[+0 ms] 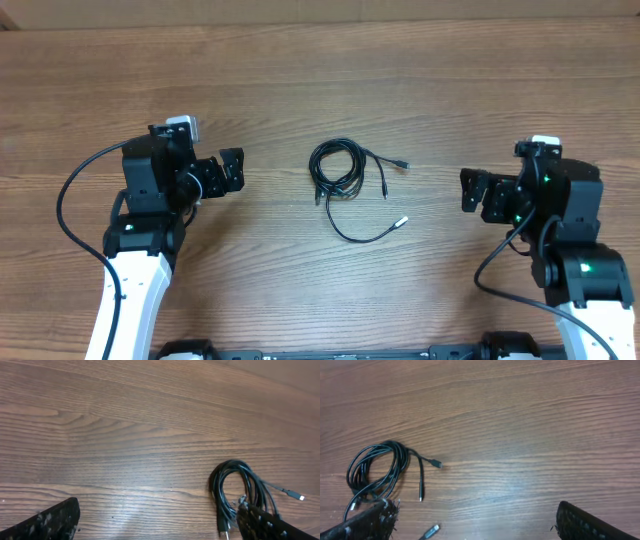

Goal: Untangle cables
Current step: 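Raise both arms and move the left gripper toward the cable bundle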

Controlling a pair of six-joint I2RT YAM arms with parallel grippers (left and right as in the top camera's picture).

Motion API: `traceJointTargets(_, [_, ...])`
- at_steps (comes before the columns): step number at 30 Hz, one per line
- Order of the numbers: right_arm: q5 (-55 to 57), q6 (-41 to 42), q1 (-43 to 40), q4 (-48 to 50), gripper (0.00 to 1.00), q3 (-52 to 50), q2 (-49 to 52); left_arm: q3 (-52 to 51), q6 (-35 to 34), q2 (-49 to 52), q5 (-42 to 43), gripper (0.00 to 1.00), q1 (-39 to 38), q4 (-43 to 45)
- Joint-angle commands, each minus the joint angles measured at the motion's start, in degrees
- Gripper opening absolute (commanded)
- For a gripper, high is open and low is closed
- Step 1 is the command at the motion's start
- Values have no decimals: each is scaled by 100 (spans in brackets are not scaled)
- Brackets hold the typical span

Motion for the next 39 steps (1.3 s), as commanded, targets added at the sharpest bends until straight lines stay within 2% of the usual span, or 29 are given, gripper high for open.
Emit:
traceJointTargets(1, [-33, 24, -17, 90, 100, 122, 162, 136, -136, -4, 114, 100, 46, 4])
traceJointTargets(11, [-291, 46, -17, 2, 100, 122, 164, 138, -103, 11, 96, 100, 24, 26])
traceJointTargets(15, [-286, 48, -17, -63, 100, 127, 164, 280, -52, 17, -166, 96, -136, -175])
traceJointTargets(18, [-264, 46, -17, -129, 100, 127, 164, 544, 74, 87, -457, 98, -365, -343])
traceJointTargets(25, [-267, 42, -17, -125, 100, 127, 164, 1784, 278, 1016, -1078, 100, -879, -1200])
traceJointTargets(34, [-269, 42, -17, -129, 100, 127, 164, 2367, 278, 2216, -883, 100, -1023, -1368])
traceJointTargets(39, [-269, 44, -17, -111, 100, 127, 164, 2981, 555, 2774, -914, 100, -1091, -1937])
